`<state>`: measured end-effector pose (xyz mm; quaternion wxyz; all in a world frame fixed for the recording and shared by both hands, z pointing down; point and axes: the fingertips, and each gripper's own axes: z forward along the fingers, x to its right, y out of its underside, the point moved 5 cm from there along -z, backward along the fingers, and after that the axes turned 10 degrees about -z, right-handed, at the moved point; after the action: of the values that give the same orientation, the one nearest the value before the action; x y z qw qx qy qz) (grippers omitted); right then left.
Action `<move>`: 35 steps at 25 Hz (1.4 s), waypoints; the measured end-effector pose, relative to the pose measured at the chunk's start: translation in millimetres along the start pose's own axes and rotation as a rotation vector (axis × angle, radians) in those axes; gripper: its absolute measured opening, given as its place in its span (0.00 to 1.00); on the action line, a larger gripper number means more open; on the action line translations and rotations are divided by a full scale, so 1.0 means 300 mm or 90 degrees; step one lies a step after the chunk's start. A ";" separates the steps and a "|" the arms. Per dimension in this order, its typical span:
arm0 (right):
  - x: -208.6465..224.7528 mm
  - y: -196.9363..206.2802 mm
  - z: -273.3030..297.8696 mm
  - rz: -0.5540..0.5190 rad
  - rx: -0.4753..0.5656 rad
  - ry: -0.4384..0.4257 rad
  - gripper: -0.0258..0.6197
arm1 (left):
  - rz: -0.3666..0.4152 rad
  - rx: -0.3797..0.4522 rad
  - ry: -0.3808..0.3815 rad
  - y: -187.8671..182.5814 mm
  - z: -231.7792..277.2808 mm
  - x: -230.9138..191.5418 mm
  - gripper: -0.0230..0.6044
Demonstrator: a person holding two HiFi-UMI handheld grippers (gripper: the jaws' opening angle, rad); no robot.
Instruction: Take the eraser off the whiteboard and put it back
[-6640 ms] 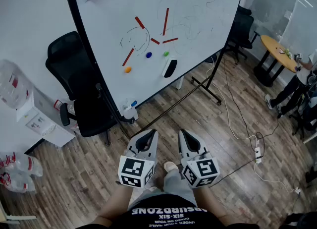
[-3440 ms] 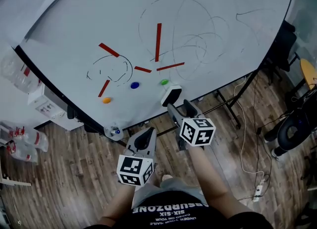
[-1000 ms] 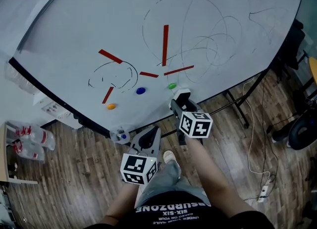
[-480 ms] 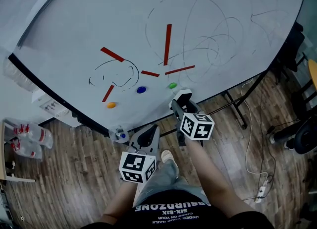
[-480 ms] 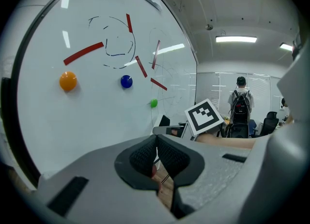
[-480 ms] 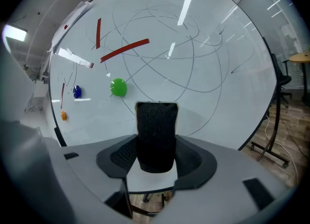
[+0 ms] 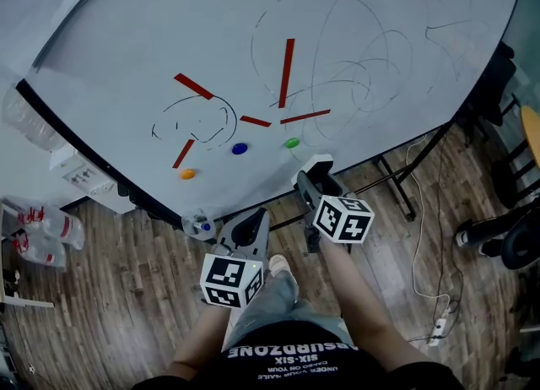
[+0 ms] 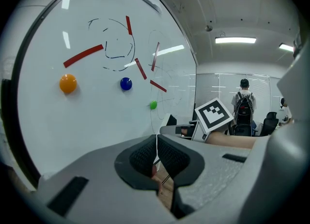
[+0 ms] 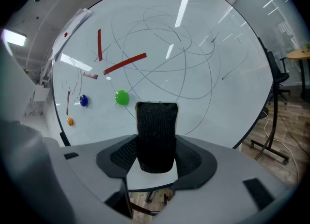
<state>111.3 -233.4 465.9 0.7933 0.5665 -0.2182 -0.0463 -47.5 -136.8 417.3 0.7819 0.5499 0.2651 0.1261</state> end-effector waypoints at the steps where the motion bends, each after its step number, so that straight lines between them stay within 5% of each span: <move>1: -0.003 -0.006 -0.011 0.001 0.003 -0.002 0.39 | 0.000 0.001 0.000 0.000 -0.002 0.001 0.05; 35: -0.166 0.032 -0.308 -0.074 0.007 -0.053 0.39 | -0.002 0.024 0.000 0.009 -0.085 0.040 0.05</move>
<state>101.5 -132.9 435.8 0.7764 0.5801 -0.2180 -0.1144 -51.3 -109.7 409.9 0.7719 0.5639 0.2681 0.1199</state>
